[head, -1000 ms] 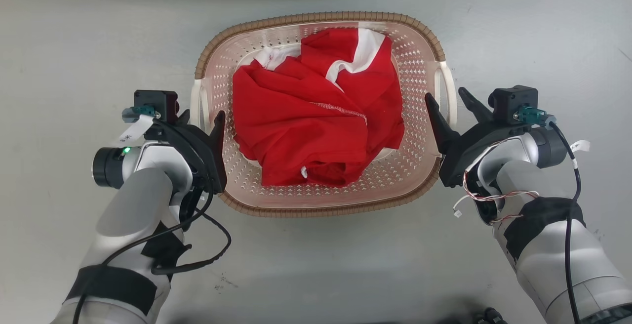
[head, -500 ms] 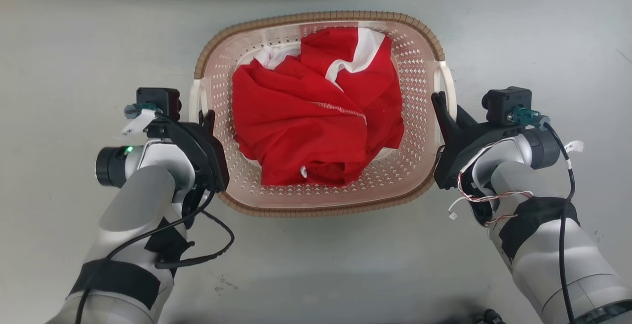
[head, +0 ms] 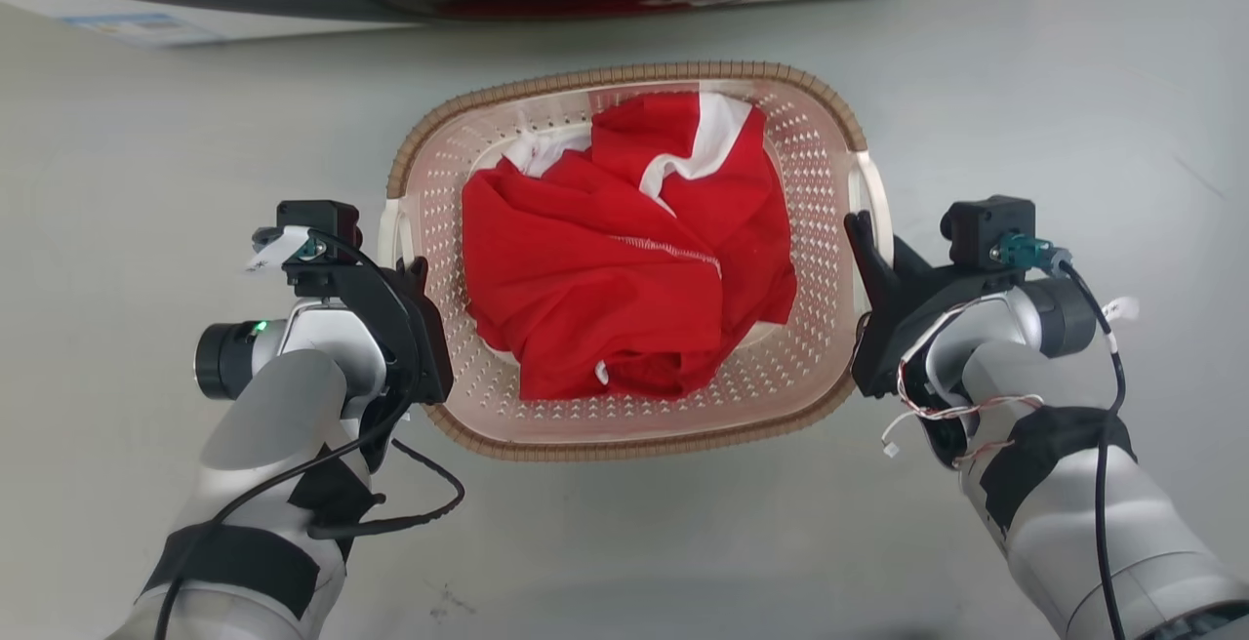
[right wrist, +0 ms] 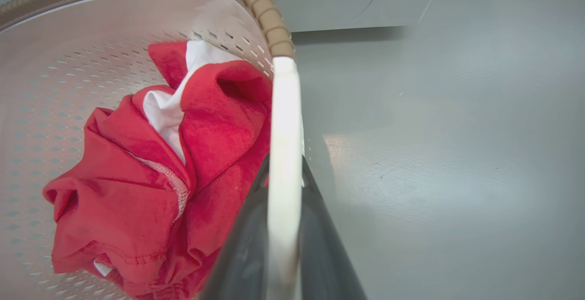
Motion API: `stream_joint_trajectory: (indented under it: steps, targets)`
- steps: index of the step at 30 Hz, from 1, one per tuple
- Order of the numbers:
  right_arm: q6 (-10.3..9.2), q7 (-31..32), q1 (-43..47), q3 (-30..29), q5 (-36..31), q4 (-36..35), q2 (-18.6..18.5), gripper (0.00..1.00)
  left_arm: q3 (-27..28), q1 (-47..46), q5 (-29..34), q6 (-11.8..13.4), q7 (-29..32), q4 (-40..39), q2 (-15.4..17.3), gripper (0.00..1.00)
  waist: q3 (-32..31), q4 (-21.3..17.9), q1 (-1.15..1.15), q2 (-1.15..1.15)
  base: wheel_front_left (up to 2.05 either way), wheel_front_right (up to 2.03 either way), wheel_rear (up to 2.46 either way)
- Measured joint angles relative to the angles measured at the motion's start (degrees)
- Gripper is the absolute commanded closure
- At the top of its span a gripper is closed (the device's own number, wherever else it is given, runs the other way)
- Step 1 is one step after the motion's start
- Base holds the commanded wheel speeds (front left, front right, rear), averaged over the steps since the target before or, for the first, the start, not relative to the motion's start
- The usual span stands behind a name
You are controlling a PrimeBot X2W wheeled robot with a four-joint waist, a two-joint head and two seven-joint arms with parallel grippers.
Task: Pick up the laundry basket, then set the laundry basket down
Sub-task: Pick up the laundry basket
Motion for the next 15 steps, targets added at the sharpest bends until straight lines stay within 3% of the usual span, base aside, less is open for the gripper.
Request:
stream_joint_trajectory:
  steps: [15]
  targets:
    - [0.04,5.2,6.0,3.4,5.9,1.8,0.5,1.00,0.2,4.9,-3.0,-0.4,6.3,2.1,-0.6,1.00,-9.5,-0.3,-0.02,0.00,0.00,0.00,0.00]
